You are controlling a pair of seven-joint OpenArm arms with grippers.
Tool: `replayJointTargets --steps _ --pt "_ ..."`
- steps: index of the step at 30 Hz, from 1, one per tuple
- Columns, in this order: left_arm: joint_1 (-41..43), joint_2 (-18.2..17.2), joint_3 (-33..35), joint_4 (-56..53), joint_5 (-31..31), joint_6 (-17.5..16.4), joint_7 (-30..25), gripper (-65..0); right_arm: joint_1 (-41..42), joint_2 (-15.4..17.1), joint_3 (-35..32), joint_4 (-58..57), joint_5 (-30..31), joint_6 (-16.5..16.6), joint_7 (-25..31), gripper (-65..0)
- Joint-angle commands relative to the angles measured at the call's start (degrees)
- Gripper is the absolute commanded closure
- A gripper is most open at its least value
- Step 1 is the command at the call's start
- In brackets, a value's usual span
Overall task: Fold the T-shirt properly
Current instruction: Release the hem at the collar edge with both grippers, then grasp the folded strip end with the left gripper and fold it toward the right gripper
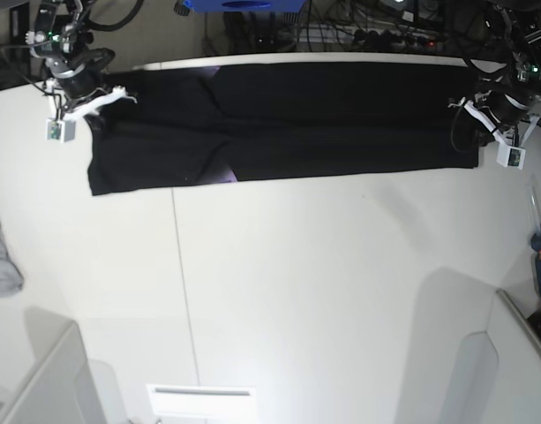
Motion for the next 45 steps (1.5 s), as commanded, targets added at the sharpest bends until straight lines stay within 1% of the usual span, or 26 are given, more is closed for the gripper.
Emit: replayJointTargets --steps 1,2,3,4,5,7,8,10,13,14,17,19,25,27,29,31,34,37,38,39,41,42,43,44,45 --pt "0.1 -0.9 -0.8 0.8 -0.3 -0.2 -0.7 -4.3 -0.3 0.4 0.3 0.8 0.4 0.2 1.0 -6.5" --pt "0.1 -0.9 -0.9 0.8 -0.3 -0.2 -0.7 -10.4 -0.4 0.4 0.3 0.8 0.4 0.2 1.0 -13.2" --pt "0.1 -0.9 -0.9 0.9 -0.3 -0.2 -0.7 -18.1 -0.6 0.4 0.3 0.8 0.4 0.2 1.0 -19.2" --pt "0.1 -1.2 -1.0 0.9 -0.3 -0.2 -0.7 -25.2 -0.9 0.4 0.3 0.8 0.4 0.2 1.3 -24.2" --pt "0.1 -1.7 -1.0 1.1 -0.3 -0.2 -0.7 -31.8 -0.9 0.4 0.3 0.8 0.4 -0.2 1.3 -26.9" --pt "0.1 -2.3 -1.0 1.1 -0.4 -0.2 -0.7 -42.8 -1.0 0.1 2.1 1.0 0.4 -0.2 1.4 -27.8" --pt "0.1 -2.3 -1.9 1.3 -0.7 -0.2 -0.7 -47.1 -1.0 -0.4 3.4 1.0 0.4 -0.2 1.4 -27.8" --pt "0.1 -2.1 -5.6 1.7 -0.9 -0.3 -0.7 -52.2 -1.0 -2.1 6.5 1.2 0.4 0.2 1.4 -27.9" --pt "0.1 -1.0 -9.5 1.9 -1.6 -0.5 -0.7 -52.3 -0.8 -3.3 9.7 1.9 0.6 0.5 1.6 -28.4" --pt "0.1 -0.4 -10.5 1.5 -2.7 -1.3 -0.7 -52.5 -0.8 -3.7 10.5 2.0 0.6 1.7 1.9 -28.4" --pt "1.3 0.1 -11.9 -1.6 -6.7 -5.6 -0.6 -52.5 -1.0 -5.7 11.4 2.0 0.6 6.8 5.0 -28.2" --pt "1.2 0.1 -11.7 -4.9 -8.4 -6.5 -0.7 -52.5 -1.0 -6.6 11.4 2.0 0.4 8.6 5.4 -28.1" --pt "-0.9 0.9 -8.5 -13.7 -8.4 -6.7 -1.1 -52.5 -1.0 -6.7 10.9 1.9 0.4 9.0 5.4 -27.9" --pt "-2.1 1.4 -8.4 -15.1 -8.5 -6.7 -1.2 -52.5 -0.9 -6.7 10.9 1.9 0.4 9.0 5.4 -27.9" --pt "-3.7 2.3 -8.4 -15.9 -7.9 -6.7 -1.2 -52.5 -0.8 -6.7 10.9 1.9 0.4 9.0 5.5 -27.9" --pt "-4.8 2.5 -8.1 -17.3 -7.0 -6.5 -1.1 -52.5 -0.7 -6.6 10.8 1.9 0.4 9.0 5.4 -27.9" --pt "-6.4 2.5 -5.9 -20.4 -5.5 -6.5 -1.1 -52.5 -0.7 -6.5 10.8 1.9 0.4 9.0 5.4 -27.9" --pt "-6.5 2.5 -4.5 -22.4 -5.1 -6.5 -1.3 -51.5 -0.7 -6.4 10.8 1.8 0.4 9.0 5.5 -27.9" --pt "-6.5 2.5 -4.0 -22.6 -5.3 -6.4 -1.3 -47.6 -0.7 -6.4 10.9 1.8 0.4 9.0 5.5 -27.9" --pt "-6.5 2.5 -3.7 -22.7 -5.3 -6.4 -1.3 -41.5 -0.7 -6.4 10.9 1.8 0.4 9.0 5.5 -27.9" --pt "-6.5 2.5 -3.4 -22.7 -5.3 -6.4 -1.3 -22.5 -0.7 -6.3 10.9 1.8 0.4 9.0 5.5 -27.9" --pt "-6.5 2.5 -3.4 -22.7 -5.3 -6.4 -1.3 -11.4 -0.7 -6.3 10.9 1.8 0.4 9.0 5.5 -27.9" --pt "-6.5 2.5 -3.5 -22.7 -5.3 -6.3 -1.3 -1.5 -0.7 -6.3 10.9 1.8 0.4 9.0 5.5 -27.9" --pt "-6.5 2.4 -3.7 -22.7 -5.2 -6.3 -1.3 0.0 -0.7 -6.3 10.8 1.8 0.4 9.0 5.4 -27.9" --pt "-6.5 2.2 -3.7 -22.7 -5.2 -6.3 -1.3 0.0 -0.7 -6.3 10.8 1.8 0.4 9.0 5.4 -27.9"
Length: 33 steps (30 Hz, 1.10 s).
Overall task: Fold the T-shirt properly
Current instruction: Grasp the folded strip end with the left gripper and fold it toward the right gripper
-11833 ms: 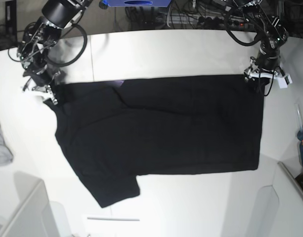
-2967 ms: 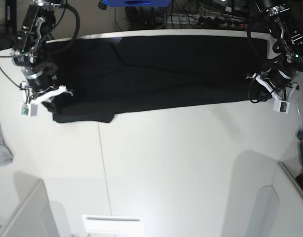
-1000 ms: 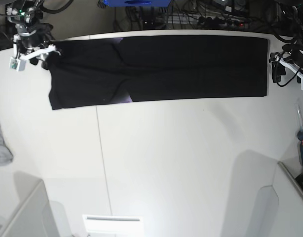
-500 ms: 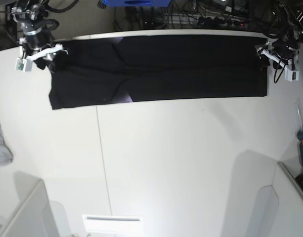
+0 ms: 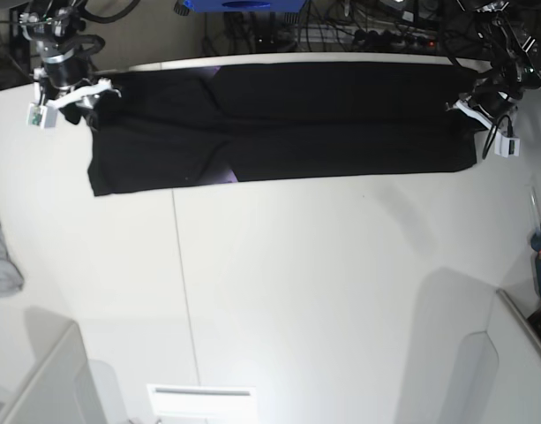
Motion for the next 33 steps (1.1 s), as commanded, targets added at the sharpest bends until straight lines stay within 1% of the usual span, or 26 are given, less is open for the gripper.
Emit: replayJointTargets --steps 1,3,5,7,10,12,15,17,19,22,27,31,33 --pt "0.5 -0.7 -0.1 0.4 1.9 0.1 2.3 0.0 -0.3 0.6 0.0 1.0 0.8 0.2 1.3 -27.9" --pt "0.4 -1.2 -0.6 1.3 1.8 0.1 2.3 0.0 -0.2 0.6 0.0 1.0 0.8 0.2 1.3 -27.9" --pt "0.2 -2.0 -2.8 4.2 1.7 0.1 0.9 0.0 -0.2 0.6 0.0 1.0 0.8 0.2 1.3 -27.9" --pt "0.7 -2.0 -3.9 8.3 1.8 0.1 0.2 0.0 -0.2 0.6 0.0 0.9 0.8 0.2 1.3 -27.9" --pt "1.5 -2.0 -3.3 15.9 1.9 0.1 0.6 0.0 0.4 0.6 0.0 0.8 0.8 0.2 1.2 -27.9" --pt "3.2 -1.6 -0.6 20.8 1.9 0.1 0.6 0.0 0.5 0.6 0.0 0.8 0.8 0.2 1.2 -27.9" --pt "5.2 1.1 3.5 26.3 1.9 0.3 0.6 0.0 0.6 0.6 0.0 0.8 0.8 0.2 1.2 -27.9" --pt "5.9 2.7 5.7 28.2 1.9 2.6 0.6 0.0 0.9 0.6 0.0 0.8 0.8 0.2 1.2 -27.9" --pt "6.5 3.9 8.6 28.9 1.7 4.2 0.6 0.0 1.4 0.6 0.1 0.8 0.8 0.2 1.2 -27.9" --pt "6.6 4.6 12.3 29.0 1.7 4.5 0.5 0.0 1.5 0.6 0.0 0.7 0.8 0.2 1.2 -27.9" --pt "6.2 7.1 16.4 29.0 1.8 5.0 0.6 0.0 1.6 0.6 0.0 0.7 0.8 0.2 1.2 -27.9" --pt "6.0 7.8 22.4 29.0 1.4 9.0 0.2 0.0 2.1 0.6 0.1 0.6 0.8 0.2 1.0 -27.9" --pt "5.2 7.8 26.1 28.8 1.4 10.7 0.1 0.0 2.8 0.6 0.3 0.6 0.8 0.2 -0.6 -27.9"
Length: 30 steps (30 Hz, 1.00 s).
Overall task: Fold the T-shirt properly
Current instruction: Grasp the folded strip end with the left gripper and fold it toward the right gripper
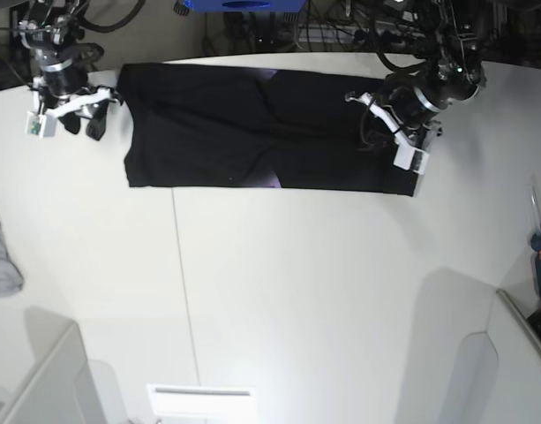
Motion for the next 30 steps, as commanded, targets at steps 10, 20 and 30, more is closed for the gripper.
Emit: replayJointTargets --steps 10,20,30 --pt "-4.5 2.6 9.8 -0.7 -1.0 5.4 -1.2 0.0 1.5 0.4 0.7 0.4 0.8 0.2 -1.9 -27.9" --pt "-5.9 3.1 12.5 -5.5 -1.2 5.5 -1.2 0.0 1.5 0.4 0.7 0.4 0.8 0.2 -1.9 -27.9" --pt "-6.0 3.0 12.6 -5.9 -1.2 5.5 -1.1 0.0 2.4 0.4 0.7 0.4 0.8 0.2 -2.2 -28.4"
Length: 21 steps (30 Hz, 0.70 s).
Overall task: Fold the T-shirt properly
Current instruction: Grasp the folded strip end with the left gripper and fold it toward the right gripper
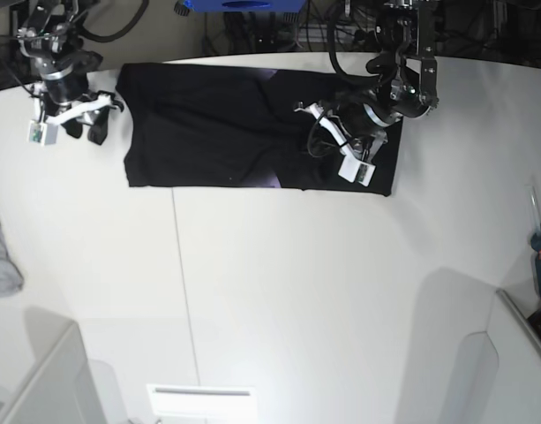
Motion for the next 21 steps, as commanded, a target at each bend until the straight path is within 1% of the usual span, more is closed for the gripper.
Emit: replayJointTargets --steps 1,5,7,9,11,13,14,17,19,21 --pt "-0.3 0.0 0.1 0.8 -1.1 -0.4 -1.0 -4.8 -0.1 0.4 0.1 0.8 0.7 0.2 1.3 -28.5" --pt "-0.3 0.0 1.3 0.8 -1.1 -0.4 -1.0 -31.8 0.1 0.4 -0.3 0.8 1.0 0.2 1.0 -29.6" --pt "-0.4 -0.2 3.7 0.8 -1.1 -0.4 -1.0 -41.3 0.8 0.4 -0.2 0.9 1.1 0.3 -2.2 -34.7" --pt "-0.9 -0.2 6.2 0.8 -1.0 -0.4 -1.2 -48.2 2.1 0.3 0.2 1.1 1.2 0.7 -6.7 -39.0" --pt "-1.7 -0.2 8.2 0.8 -0.9 -0.4 -1.2 -51.8 3.5 0.3 0.6 1.0 3.9 4.1 -11.0 -39.6" --pt "-2.0 -0.2 8.4 1.1 -1.1 -0.4 -1.2 -51.8 3.9 0.3 2.6 1.0 8.7 6.7 -14.9 -39.8" --pt "-2.0 -0.2 8.3 1.3 -1.1 -0.4 -1.2 -51.8 4.6 0.4 3.5 1.0 11.1 7.4 -16.9 -39.8" --pt "-2.1 -0.2 8.3 1.6 -1.1 -0.5 -1.3 -51.8 6.8 0.5 7.4 0.9 17.3 7.8 -24.8 -39.8" --pt "-2.1 -0.2 8.3 2.2 -1.1 -0.5 -1.3 -51.8 9.0 0.5 9.7 0.9 19.8 7.8 -30.0 -39.8" --pt "-1.8 -0.4 7.6 4.2 -1.1 -0.5 -1.4 -51.5 10.9 0.5 11.2 0.9 20.3 7.8 -34.0 -39.8"
